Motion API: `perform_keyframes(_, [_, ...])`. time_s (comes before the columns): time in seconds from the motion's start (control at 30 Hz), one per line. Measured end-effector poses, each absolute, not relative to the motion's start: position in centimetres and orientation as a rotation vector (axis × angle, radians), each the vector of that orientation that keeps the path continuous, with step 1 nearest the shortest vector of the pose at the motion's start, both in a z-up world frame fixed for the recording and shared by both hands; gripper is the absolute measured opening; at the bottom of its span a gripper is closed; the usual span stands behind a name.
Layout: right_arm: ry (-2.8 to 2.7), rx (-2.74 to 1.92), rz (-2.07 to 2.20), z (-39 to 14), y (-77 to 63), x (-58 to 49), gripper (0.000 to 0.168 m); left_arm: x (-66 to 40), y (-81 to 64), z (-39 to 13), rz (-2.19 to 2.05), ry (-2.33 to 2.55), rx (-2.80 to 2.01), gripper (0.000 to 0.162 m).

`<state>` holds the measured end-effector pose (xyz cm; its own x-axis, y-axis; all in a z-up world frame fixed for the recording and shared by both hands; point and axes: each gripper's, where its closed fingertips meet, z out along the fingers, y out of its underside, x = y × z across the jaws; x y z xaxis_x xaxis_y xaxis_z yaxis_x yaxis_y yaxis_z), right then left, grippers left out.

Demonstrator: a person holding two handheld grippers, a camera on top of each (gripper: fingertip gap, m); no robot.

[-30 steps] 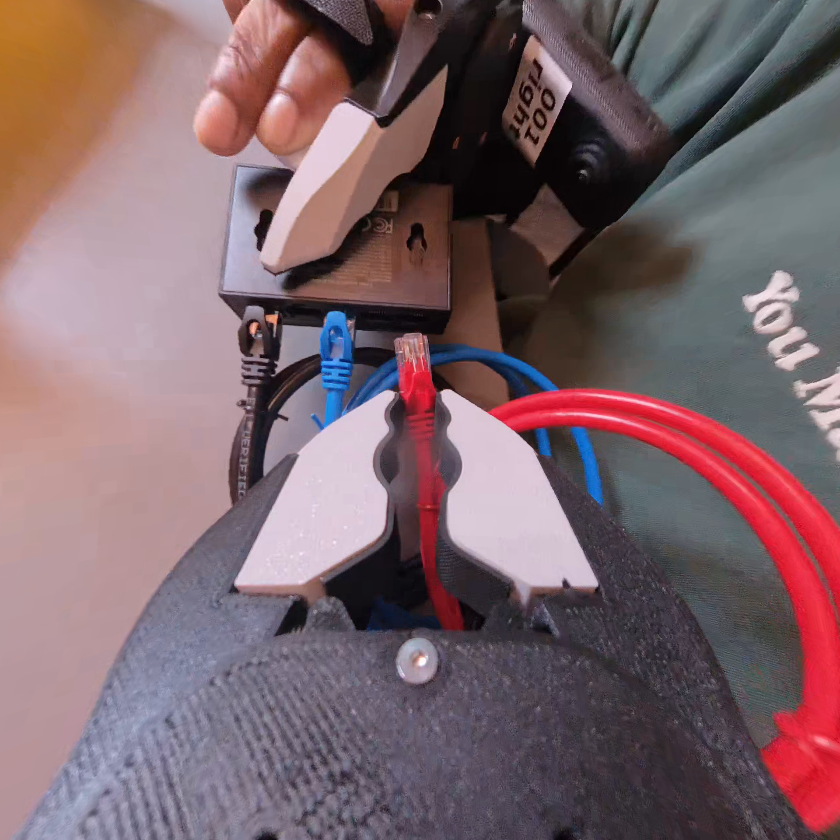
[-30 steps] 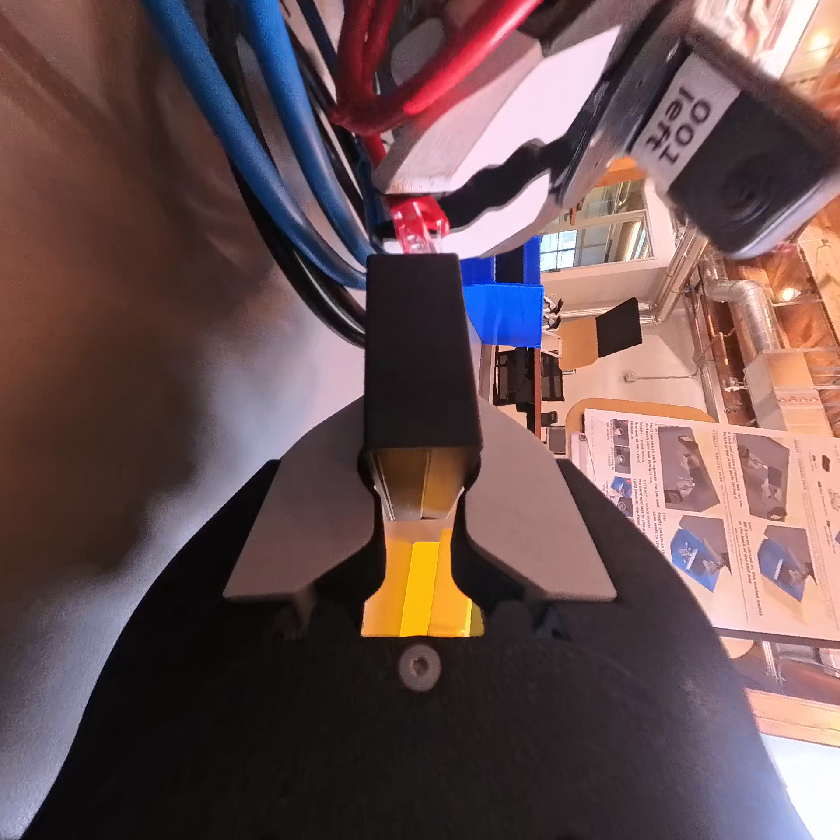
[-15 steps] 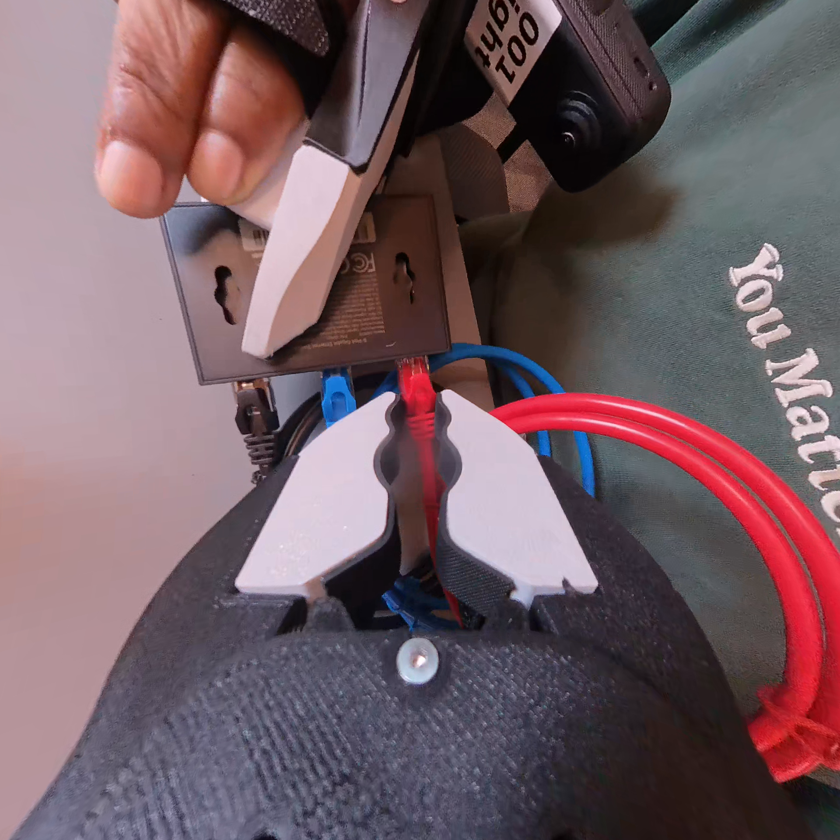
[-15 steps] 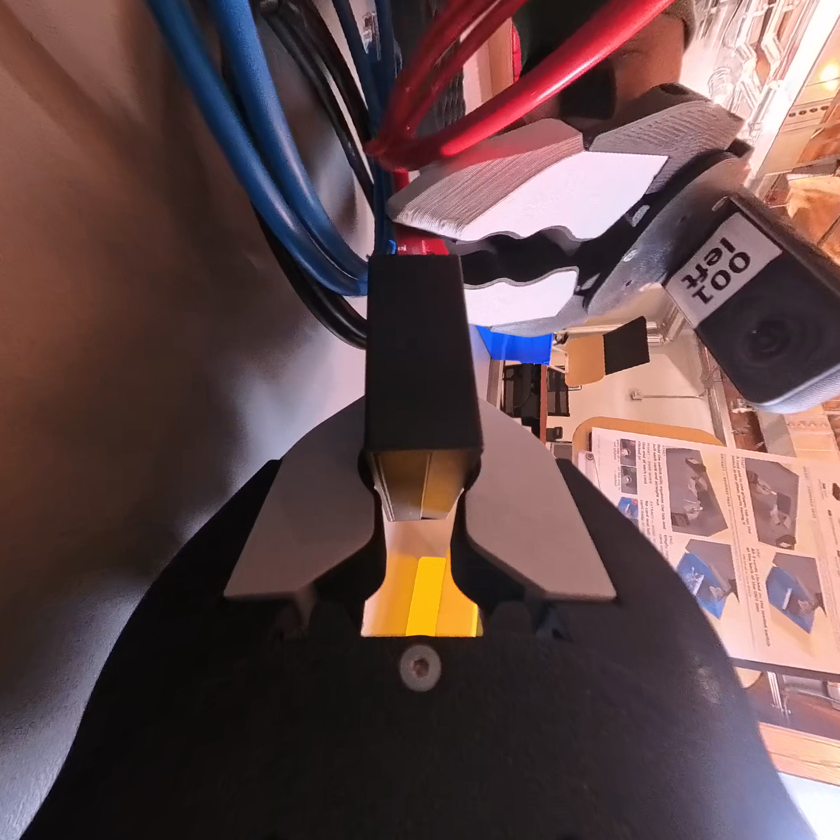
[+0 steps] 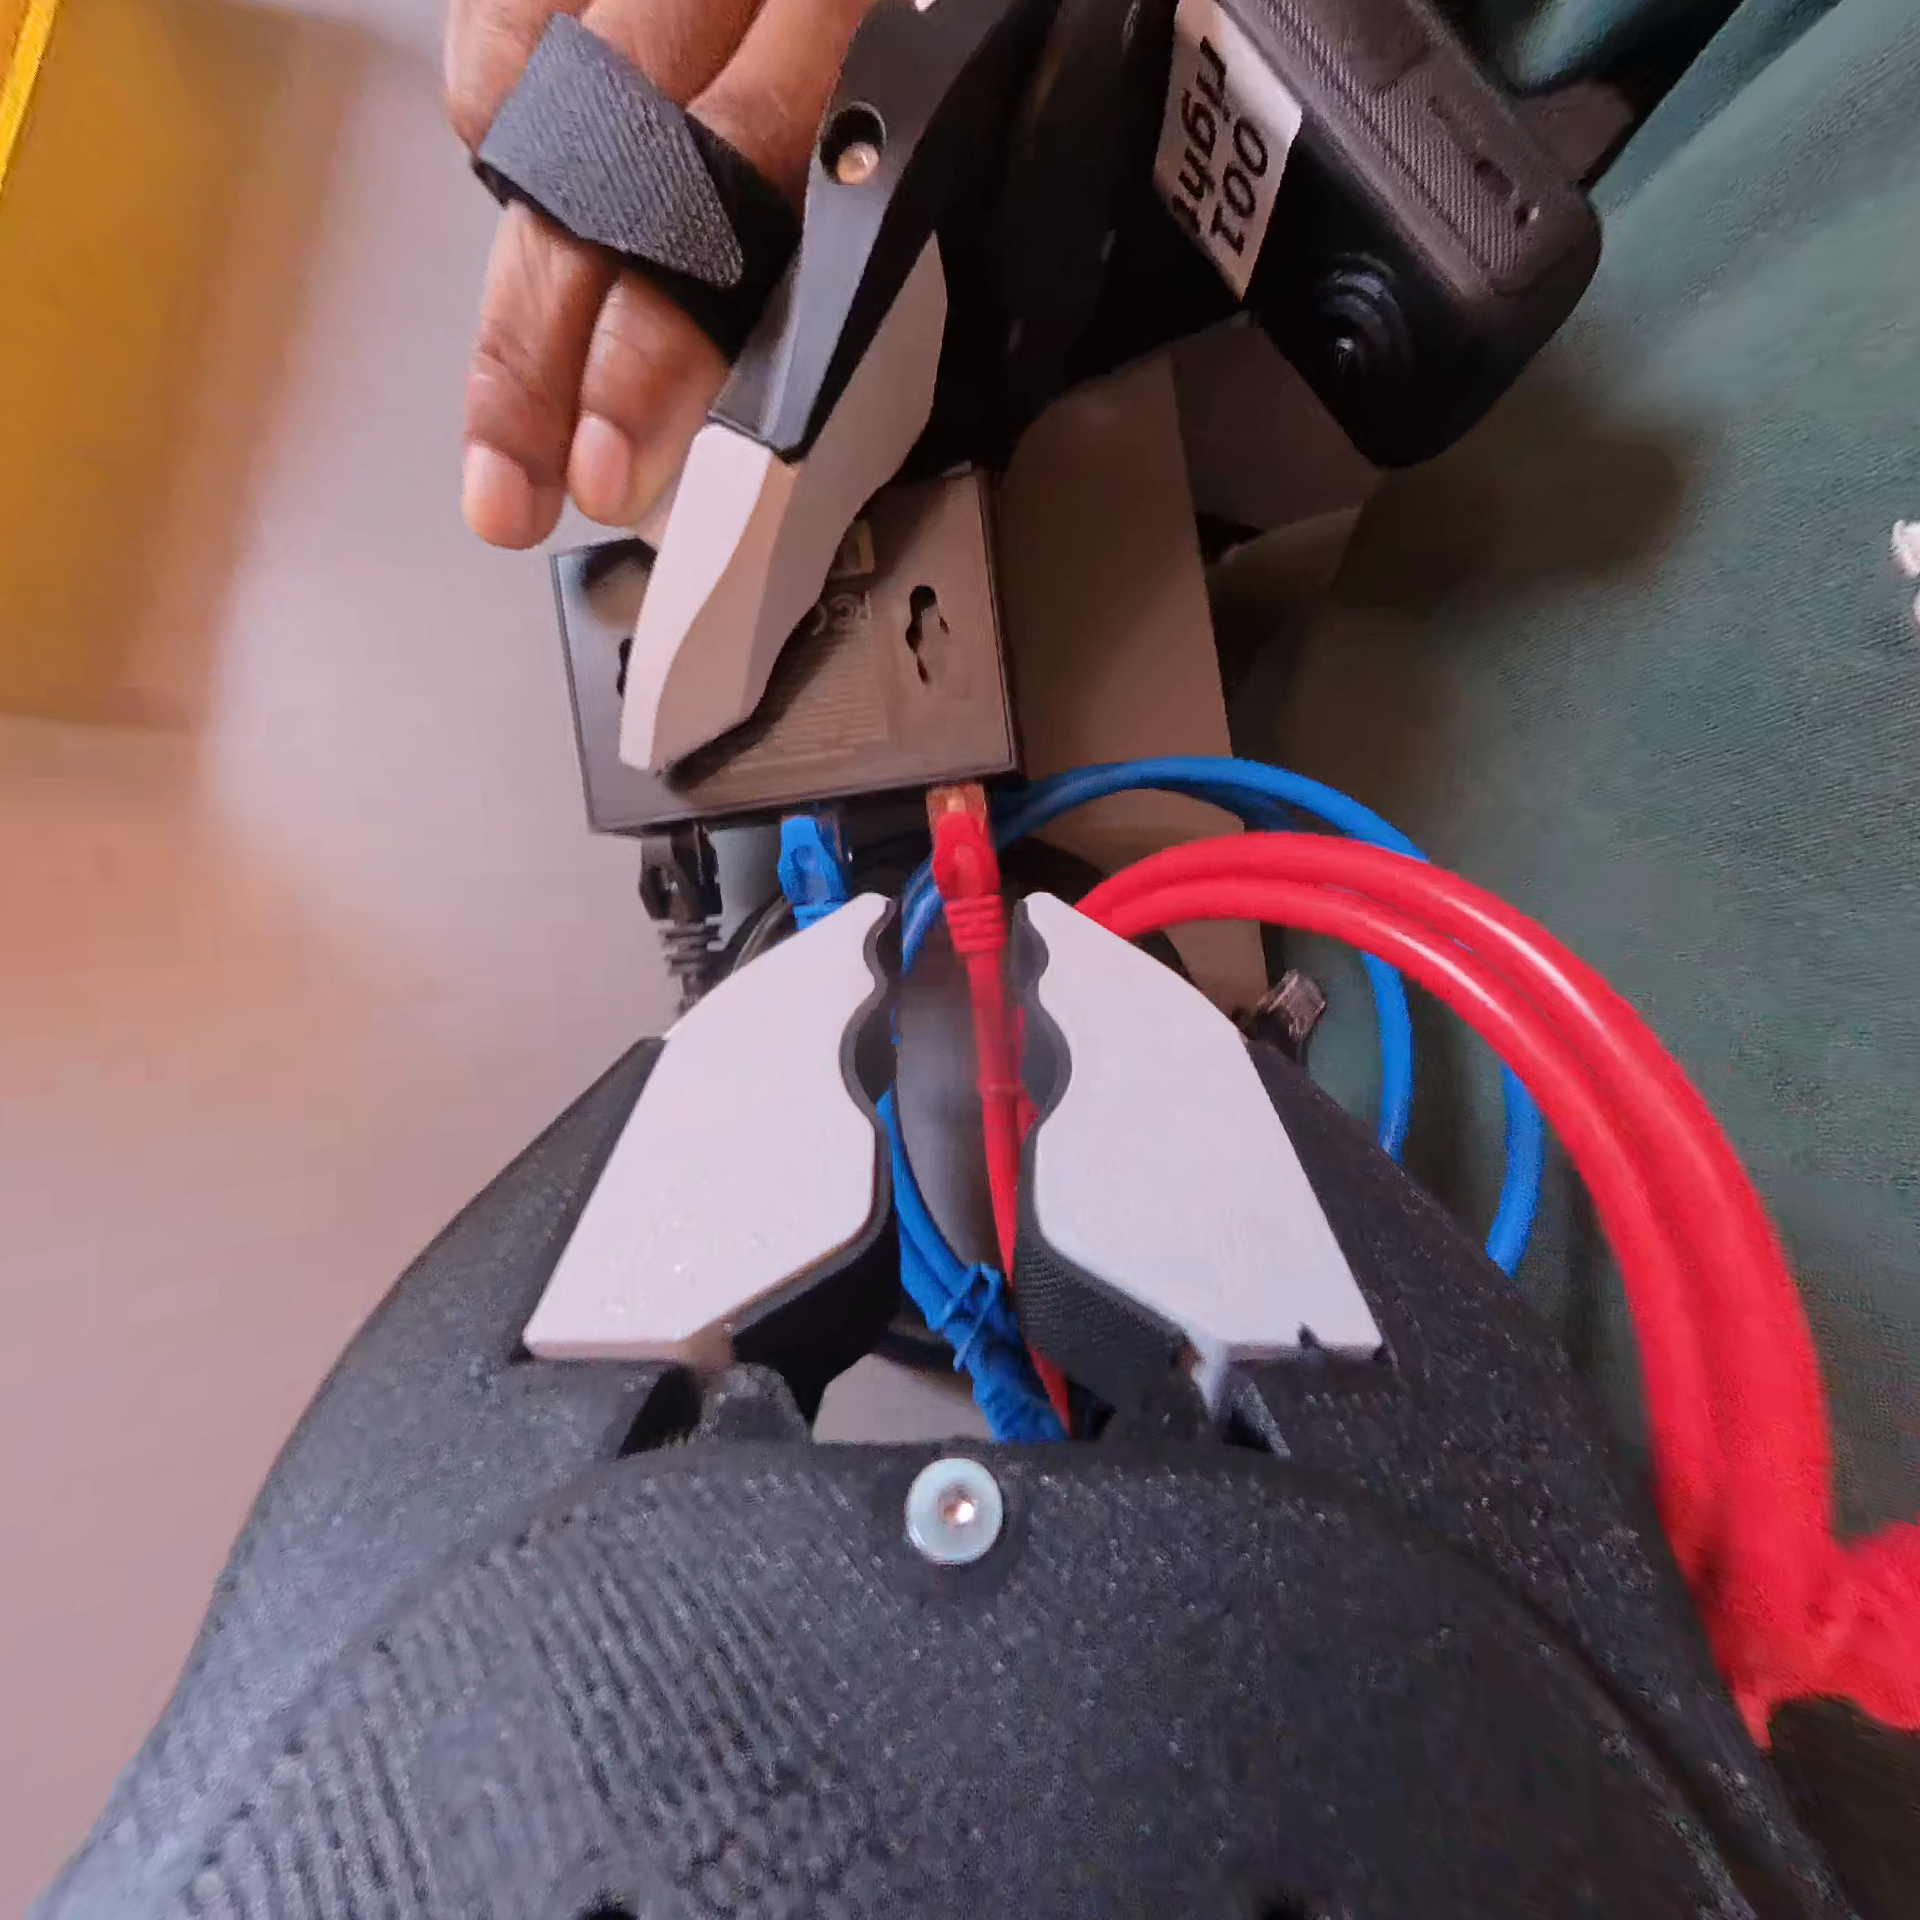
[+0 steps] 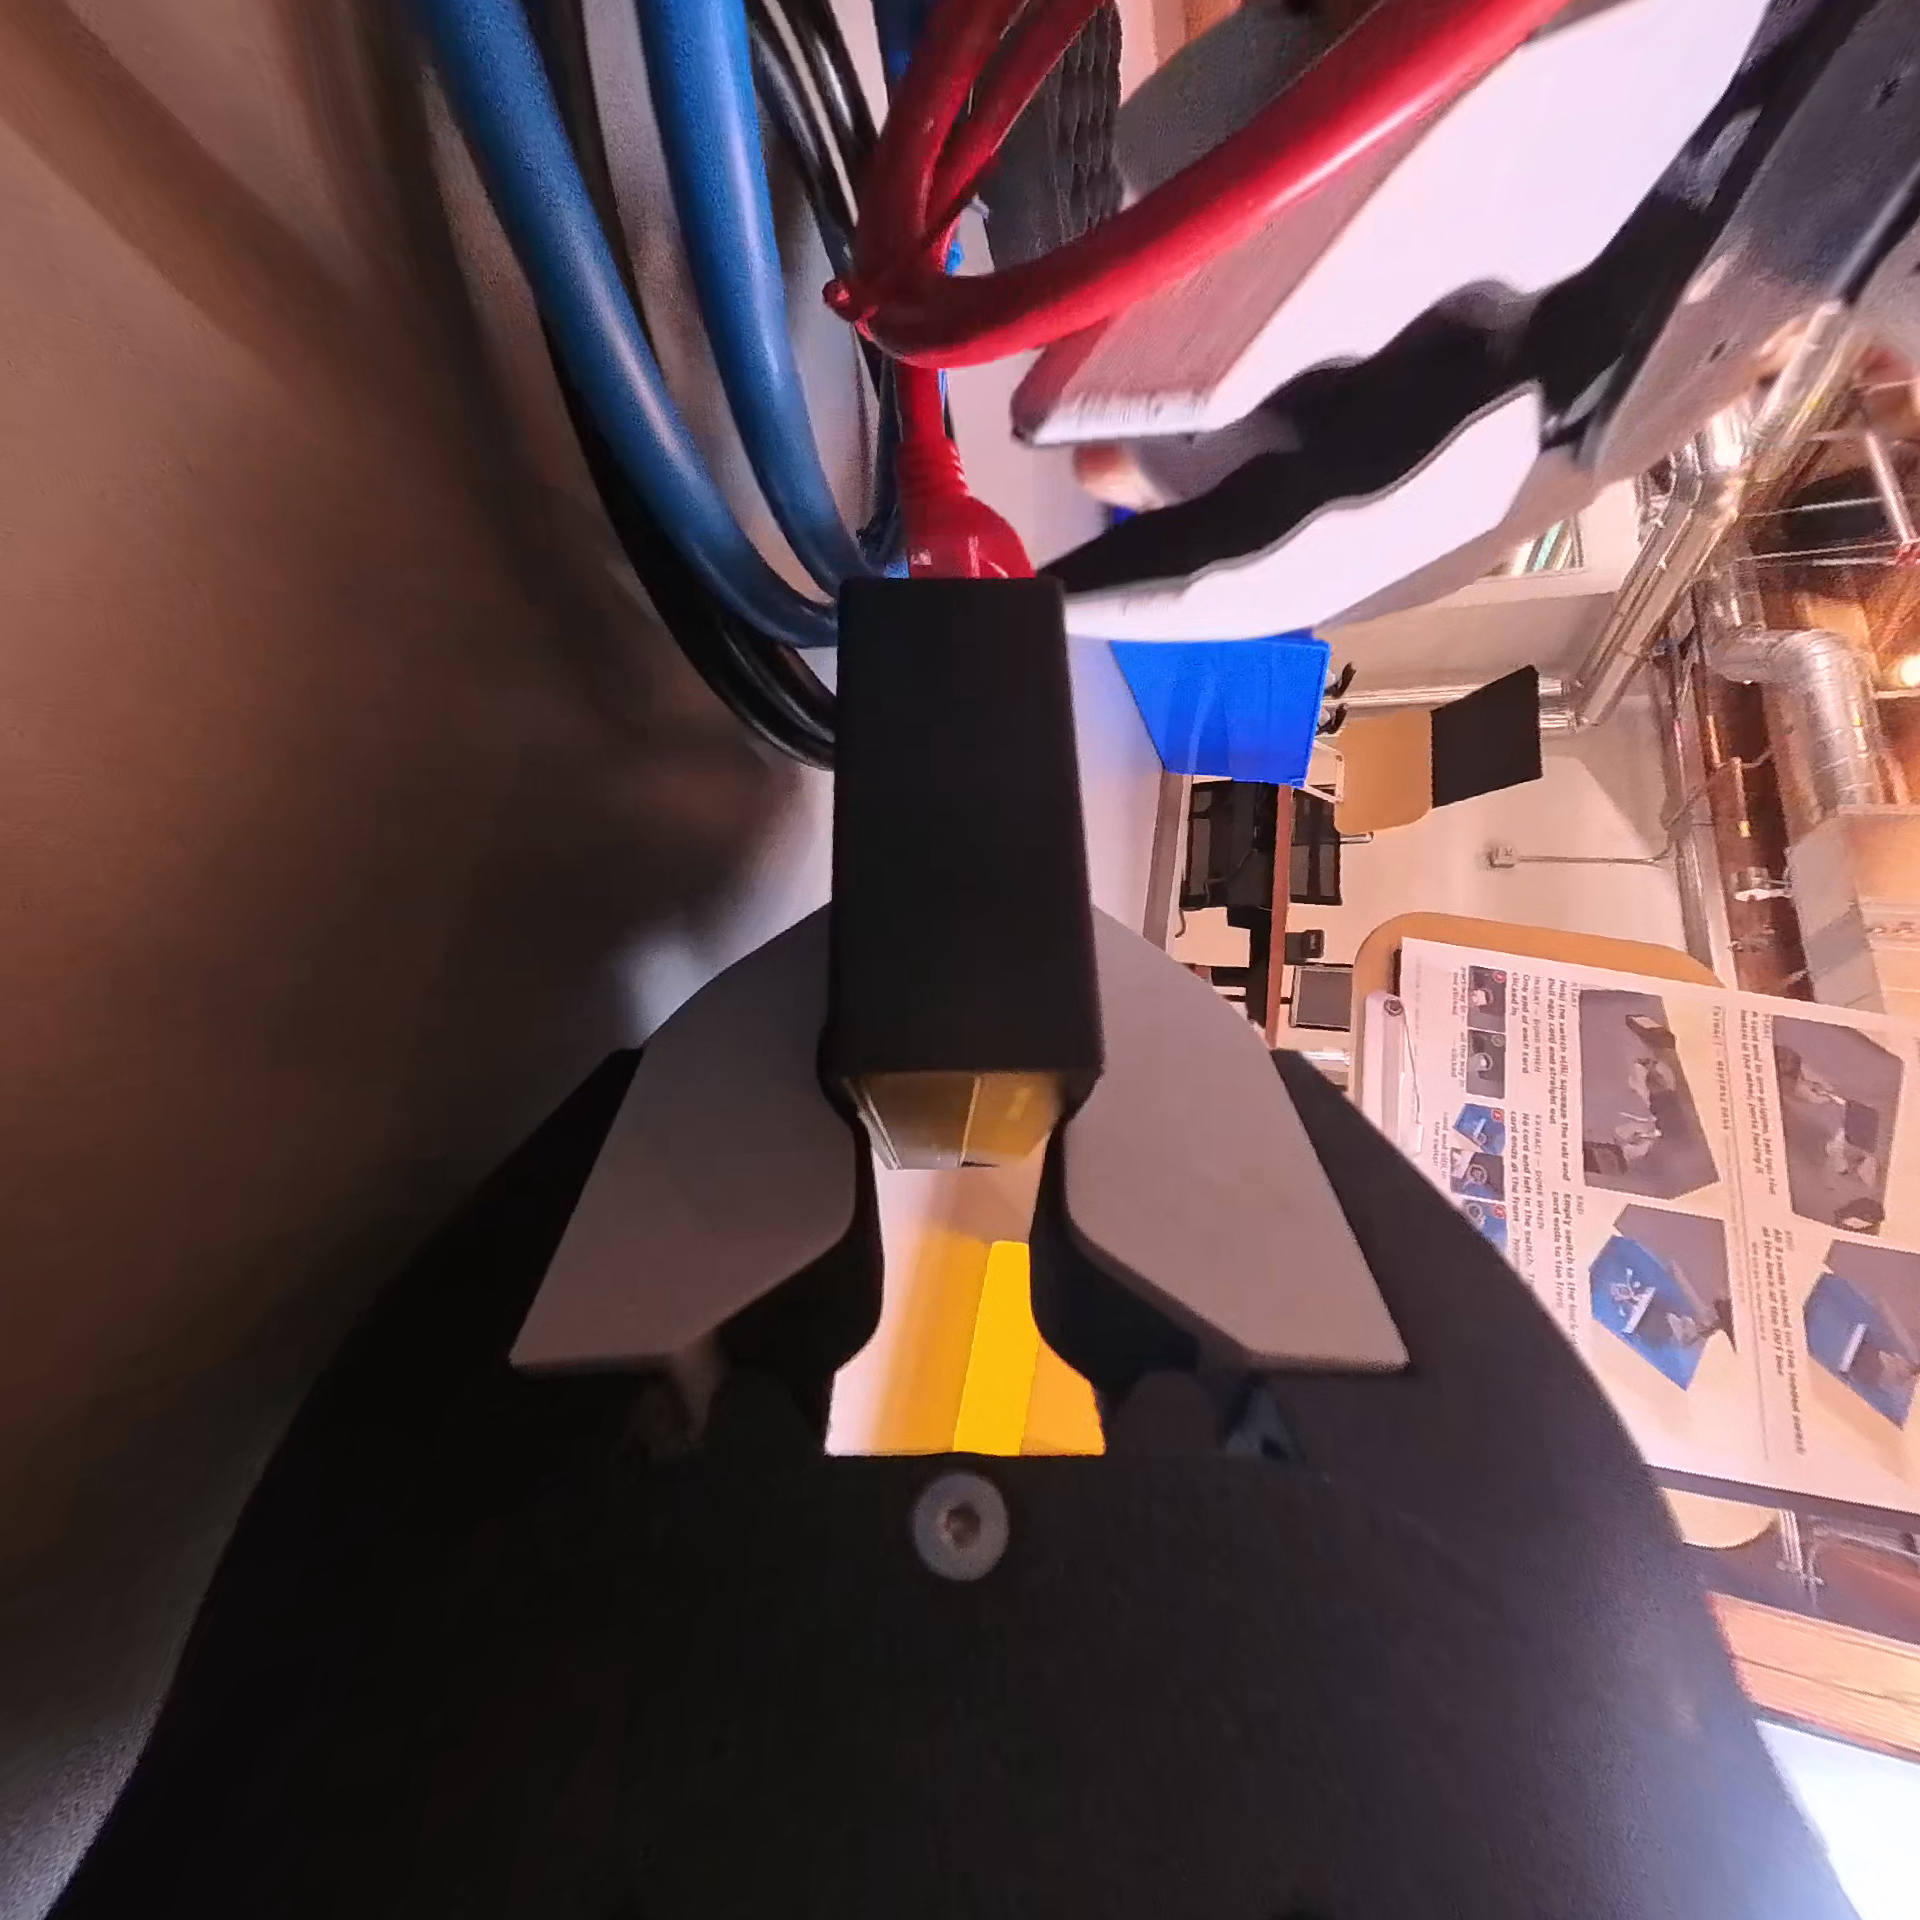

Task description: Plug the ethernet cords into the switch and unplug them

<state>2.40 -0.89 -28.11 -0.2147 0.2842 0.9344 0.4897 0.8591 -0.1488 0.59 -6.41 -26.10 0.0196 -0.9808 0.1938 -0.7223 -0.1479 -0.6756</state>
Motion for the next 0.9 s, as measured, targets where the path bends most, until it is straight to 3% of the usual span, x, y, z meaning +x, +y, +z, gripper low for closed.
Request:
perform_keyframes(0.17, [-1.814, -0.595, -0.217, -28.1, -0.8, 2.3, 0.03, -0.6, -7.7, -27.2, -0.843, 1.839, -1.975, 0.012])
perform_keyframes(0.33, [-1.833, -0.621, -0.22, -28.6, -0.6, 2.4, 0.031, -0.1, -7.7, -28.9, -0.806, 1.883, -2.039, 0.02])
perform_keyframes(0.6, [-1.835, -0.637, -0.216, -28.6, -0.5, 2.3, 0.031, 0.1, -7.1, -29.2, -0.838, 1.829, -2.069, 0.006])
perform_keyframes(0.9, [-1.849, -0.609, -0.219, -28.7, -0.8, 2.2, 0.03, 0.5, -7.7, -29.0, -0.941, 1.888, -2.041, 0.003])
